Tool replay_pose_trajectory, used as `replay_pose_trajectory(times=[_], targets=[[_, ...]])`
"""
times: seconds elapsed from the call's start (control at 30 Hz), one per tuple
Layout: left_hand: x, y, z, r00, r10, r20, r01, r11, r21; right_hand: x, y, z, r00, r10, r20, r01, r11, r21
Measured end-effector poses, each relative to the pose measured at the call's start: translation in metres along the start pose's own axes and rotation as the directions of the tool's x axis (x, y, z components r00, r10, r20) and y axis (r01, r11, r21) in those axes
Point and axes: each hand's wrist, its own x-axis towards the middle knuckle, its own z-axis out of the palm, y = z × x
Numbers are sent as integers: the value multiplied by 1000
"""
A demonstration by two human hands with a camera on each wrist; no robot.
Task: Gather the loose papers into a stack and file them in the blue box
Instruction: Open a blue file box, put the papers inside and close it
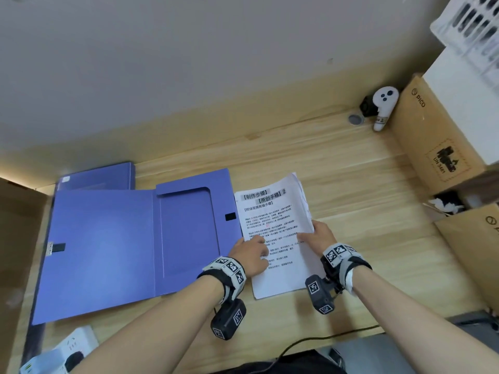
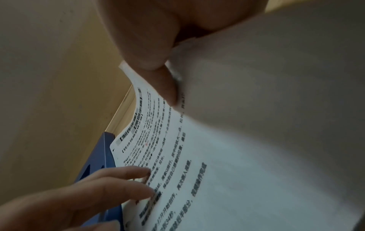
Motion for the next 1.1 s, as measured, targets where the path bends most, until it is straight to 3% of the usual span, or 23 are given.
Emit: replay_pose_trajectory(times=[0.07,0.17,0.27,0.37,0.43,0.53,0.6,0.77,0.93,1.03,1.1], targets=[[-1,1,-5,1000,-11,-2,11,998,-69,-4,-4,-2,999,-47,-9,46,998,-37],[-5,-6,-11,992,-86,-96,50,943,-328,-5,-16,-9,993,-103,-61,102,995,-23],[-10,-18,-19,942,-231,-245,49,814,-579,-6,-42,-21,985,-134,-111,138,990,35],[-19,-30,-40,885,-375,-277,38,651,-758,-12,-77,-29,981,-167,-101,180,974,139],[-26,-39,-54,869,-431,-245,-4,487,-873,-19,-101,-25,980,-183,-72,195,958,212],[-38,-55,-69,900,-408,-154,-113,123,-986,-27,-130,-3,975,-223,-18,219,933,287],[-51,-64,-73,913,-392,-111,-124,-7,-992,-34,-144,17,973,-231,23,207,910,360],[-78,-96,-64,818,-521,-245,-248,66,-967,-34,-159,76,964,-250,91,204,916,346],[-105,-151,-40,737,-612,-287,-252,144,-957,-20,-147,135,949,-273,161,235,947,218],[-123,-188,-24,680,-671,-295,-232,184,-955,-10,-134,161,934,-315,168,329,942,-66],[-135,-210,-16,652,-695,-304,-211,218,-953,-4,-127,169,926,-300,228,362,876,-317]])
